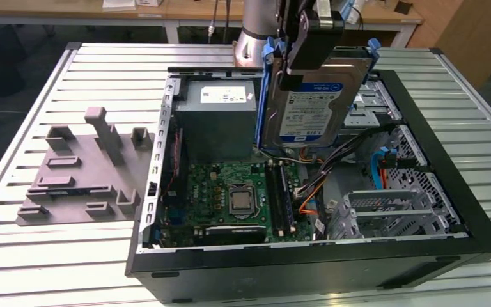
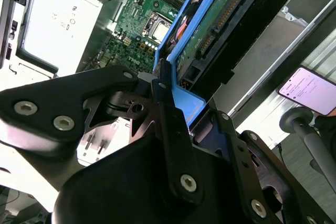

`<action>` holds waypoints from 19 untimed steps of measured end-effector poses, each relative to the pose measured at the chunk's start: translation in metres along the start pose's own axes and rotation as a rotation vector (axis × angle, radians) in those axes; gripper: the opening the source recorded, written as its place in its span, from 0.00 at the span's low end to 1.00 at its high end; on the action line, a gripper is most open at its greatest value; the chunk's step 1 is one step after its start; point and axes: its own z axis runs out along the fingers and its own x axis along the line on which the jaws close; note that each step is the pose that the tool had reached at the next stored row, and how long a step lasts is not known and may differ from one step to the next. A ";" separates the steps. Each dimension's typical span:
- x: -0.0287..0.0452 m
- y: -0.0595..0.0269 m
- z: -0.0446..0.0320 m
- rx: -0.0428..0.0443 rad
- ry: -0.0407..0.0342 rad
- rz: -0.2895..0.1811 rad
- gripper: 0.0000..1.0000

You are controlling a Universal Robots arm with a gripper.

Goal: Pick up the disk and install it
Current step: 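Insert the disk into the insertion slot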

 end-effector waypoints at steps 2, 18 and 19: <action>0.0000 0.0000 0.0000 0.0000 0.0000 0.000 0.36; 0.0331 -0.0004 0.0001 0.0000 0.0001 0.000 0.36; 0.0363 -0.0009 0.0001 -0.0001 0.0002 0.000 0.36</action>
